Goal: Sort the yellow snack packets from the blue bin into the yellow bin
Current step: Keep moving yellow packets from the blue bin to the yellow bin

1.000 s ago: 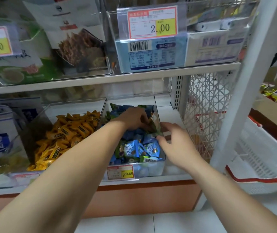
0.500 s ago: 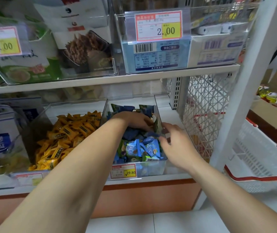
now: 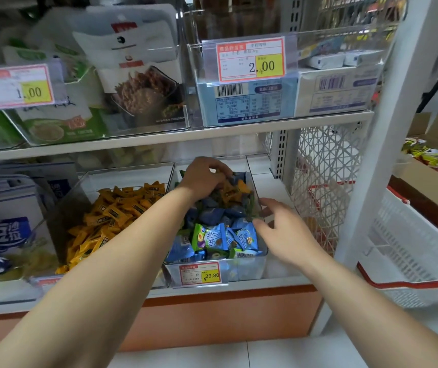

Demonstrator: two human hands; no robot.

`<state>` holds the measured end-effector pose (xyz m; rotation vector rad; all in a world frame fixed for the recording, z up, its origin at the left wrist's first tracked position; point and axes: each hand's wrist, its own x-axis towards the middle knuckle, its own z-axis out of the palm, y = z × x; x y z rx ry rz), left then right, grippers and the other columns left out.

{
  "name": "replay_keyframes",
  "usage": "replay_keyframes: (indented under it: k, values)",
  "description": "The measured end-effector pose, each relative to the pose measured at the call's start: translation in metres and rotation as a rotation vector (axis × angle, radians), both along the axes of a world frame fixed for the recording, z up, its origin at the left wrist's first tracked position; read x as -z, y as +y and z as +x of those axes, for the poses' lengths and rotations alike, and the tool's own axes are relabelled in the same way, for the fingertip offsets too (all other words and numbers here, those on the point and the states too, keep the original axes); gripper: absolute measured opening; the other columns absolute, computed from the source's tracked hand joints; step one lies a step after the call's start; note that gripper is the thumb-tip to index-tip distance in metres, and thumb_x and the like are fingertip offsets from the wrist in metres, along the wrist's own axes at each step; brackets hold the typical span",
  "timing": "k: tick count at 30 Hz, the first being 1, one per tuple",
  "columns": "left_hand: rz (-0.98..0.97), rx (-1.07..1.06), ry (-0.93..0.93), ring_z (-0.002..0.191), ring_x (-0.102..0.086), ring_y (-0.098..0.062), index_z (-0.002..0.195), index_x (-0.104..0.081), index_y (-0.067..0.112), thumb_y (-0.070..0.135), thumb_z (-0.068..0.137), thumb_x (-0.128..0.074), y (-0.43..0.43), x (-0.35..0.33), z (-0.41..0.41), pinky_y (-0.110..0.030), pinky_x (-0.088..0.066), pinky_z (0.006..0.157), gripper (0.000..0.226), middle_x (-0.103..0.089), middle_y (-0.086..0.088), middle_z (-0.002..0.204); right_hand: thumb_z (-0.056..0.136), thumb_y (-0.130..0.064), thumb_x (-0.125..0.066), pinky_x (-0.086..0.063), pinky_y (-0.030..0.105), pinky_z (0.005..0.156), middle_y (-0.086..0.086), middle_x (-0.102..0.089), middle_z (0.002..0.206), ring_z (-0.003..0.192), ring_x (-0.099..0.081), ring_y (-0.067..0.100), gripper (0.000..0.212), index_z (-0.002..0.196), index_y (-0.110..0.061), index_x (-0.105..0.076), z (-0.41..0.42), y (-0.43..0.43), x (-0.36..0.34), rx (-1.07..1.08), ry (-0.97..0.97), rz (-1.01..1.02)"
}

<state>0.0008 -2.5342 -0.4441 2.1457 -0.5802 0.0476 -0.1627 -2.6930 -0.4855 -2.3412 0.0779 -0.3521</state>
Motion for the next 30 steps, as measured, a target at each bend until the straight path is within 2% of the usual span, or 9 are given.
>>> replay_keyframes:
  k: [4,6,9,11,14,19,24,26,30]
  values:
    - [-0.001,-0.014,0.088,0.081,-0.072,-0.014,0.090,-0.076,0.021,0.009,0.091,-0.065,0.006,0.003,-0.006,-0.030,-0.061,0.081,0.016,-0.074,0.001,0.099,0.094,-0.031,-0.056,-0.042,0.028,0.079,0.003,-0.055,0.119,0.100,-0.058,0.023,0.040,0.133,-0.021,-0.053,0.002,0.005,-0.002,0.065,0.008,-0.007]
    - [0.039,-0.011,0.094,0.086,-0.069,-0.009,0.092,-0.073,0.028,0.018,0.093,-0.065,0.007,0.007,-0.009,-0.023,-0.057,0.078,0.014,-0.072,0.008,0.096,0.094,-0.032,-0.056,-0.040,0.029,0.078,0.004,-0.055,0.120,0.100,-0.058,0.024,0.041,0.132,-0.019,-0.053,0.004,0.006,-0.003,0.094,0.013,-0.001]
    - [0.303,0.088,0.024,0.097,-0.060,-0.005,0.106,-0.068,0.033,0.036,0.091,-0.067,0.000,0.012,-0.011,-0.015,-0.042,0.074,0.015,-0.066,0.012,0.107,0.094,-0.028,-0.058,-0.035,0.025,0.074,0.003,-0.058,0.117,0.093,-0.054,0.018,0.036,0.129,-0.018,-0.053,0.006,0.008,-0.002,0.079,0.007,0.044]
    - [0.485,0.200,0.082,0.100,-0.058,-0.008,0.119,-0.063,0.033,0.050,0.088,-0.067,-0.007,0.015,-0.015,-0.024,-0.047,0.084,0.036,-0.063,0.012,0.114,0.094,-0.026,-0.058,-0.035,0.025,0.073,0.003,-0.059,0.117,0.093,-0.053,0.018,0.035,0.127,-0.018,-0.052,0.006,0.007,0.000,0.076,0.007,0.053]
    - [0.669,0.257,0.012,0.091,-0.063,-0.015,0.104,-0.068,0.025,0.049,0.090,-0.066,-0.015,0.023,-0.020,-0.040,-0.052,0.086,0.028,-0.067,0.006,0.099,0.094,-0.028,-0.059,-0.036,0.026,0.073,0.001,-0.060,0.116,0.094,-0.056,0.019,0.037,0.129,-0.019,-0.050,0.008,0.001,0.001,0.056,0.024,0.055]
    - [0.339,0.024,-0.127,0.085,-0.059,-0.008,0.102,-0.065,0.028,0.041,0.087,-0.072,-0.003,0.006,-0.031,-0.023,-0.040,0.068,0.020,-0.063,0.012,0.091,0.093,-0.029,-0.060,-0.045,0.031,0.086,0.005,-0.056,0.126,0.107,-0.058,0.024,0.044,0.135,-0.019,-0.050,0.008,0.001,-0.002,0.062,0.040,0.034]
    - [-0.029,0.167,0.010,0.074,-0.067,0.001,0.103,-0.069,0.034,0.029,0.088,-0.074,0.035,-0.019,-0.082,-0.012,-0.048,0.066,0.016,-0.073,0.017,0.081,0.092,-0.030,-0.052,-0.037,0.034,0.107,0.002,-0.050,0.138,0.128,-0.045,0.019,0.052,0.143,-0.025,-0.048,0.003,0.023,-0.027,0.034,-0.301,0.002]
    - [-0.132,0.206,0.087,0.069,-0.063,0.001,0.108,-0.070,0.026,0.025,0.093,-0.069,0.051,-0.020,-0.104,-0.014,-0.048,0.062,0.015,-0.072,0.013,0.080,0.094,-0.039,-0.044,-0.038,0.033,0.108,-0.003,-0.054,0.137,0.127,-0.048,0.014,0.049,0.141,-0.027,-0.051,0.003,0.040,-0.032,-0.110,-0.238,0.186]
    - [-0.236,0.140,0.132,0.081,-0.064,-0.018,0.113,-0.071,0.021,0.026,0.097,-0.064,0.088,-0.020,-0.131,-0.034,-0.052,0.072,0.019,-0.072,-0.006,0.092,0.093,-0.052,-0.043,-0.049,0.051,0.100,-0.005,-0.068,0.118,0.115,-0.062,0.017,0.034,0.118,-0.040,-0.063,-0.001,0.077,-0.034,-0.317,-0.019,0.675]
